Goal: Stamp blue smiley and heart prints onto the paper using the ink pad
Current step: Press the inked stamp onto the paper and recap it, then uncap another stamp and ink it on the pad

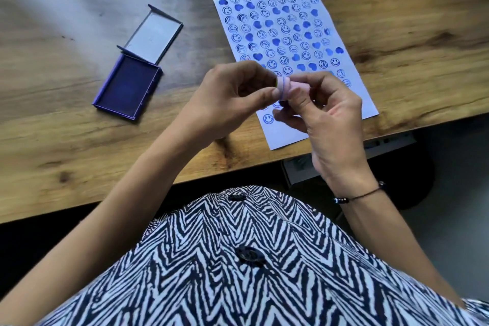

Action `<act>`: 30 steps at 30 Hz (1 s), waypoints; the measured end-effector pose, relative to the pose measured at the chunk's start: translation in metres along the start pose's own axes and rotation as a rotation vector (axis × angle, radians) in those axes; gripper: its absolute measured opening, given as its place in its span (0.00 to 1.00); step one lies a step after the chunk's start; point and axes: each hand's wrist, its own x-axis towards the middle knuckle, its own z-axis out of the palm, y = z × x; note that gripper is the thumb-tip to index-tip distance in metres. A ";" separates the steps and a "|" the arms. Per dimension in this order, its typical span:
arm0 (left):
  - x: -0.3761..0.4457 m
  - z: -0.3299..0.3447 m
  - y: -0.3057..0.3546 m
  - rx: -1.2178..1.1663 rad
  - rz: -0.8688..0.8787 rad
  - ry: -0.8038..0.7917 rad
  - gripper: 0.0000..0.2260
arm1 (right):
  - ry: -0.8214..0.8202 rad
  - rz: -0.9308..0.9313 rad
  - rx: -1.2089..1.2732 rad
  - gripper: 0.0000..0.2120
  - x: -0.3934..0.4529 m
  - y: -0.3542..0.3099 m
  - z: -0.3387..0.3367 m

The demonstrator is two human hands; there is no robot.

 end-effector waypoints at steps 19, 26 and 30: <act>-0.012 -0.039 -0.009 0.545 -0.160 0.322 0.08 | -0.431 -0.439 -1.258 0.10 0.026 0.021 0.029; -0.016 -0.042 -0.017 0.476 -0.168 0.387 0.07 | -0.406 -0.427 -1.379 0.16 0.072 0.006 0.059; -0.026 -0.050 -0.026 0.316 -0.203 0.474 0.10 | -0.443 -0.429 -1.168 0.08 0.073 0.006 0.079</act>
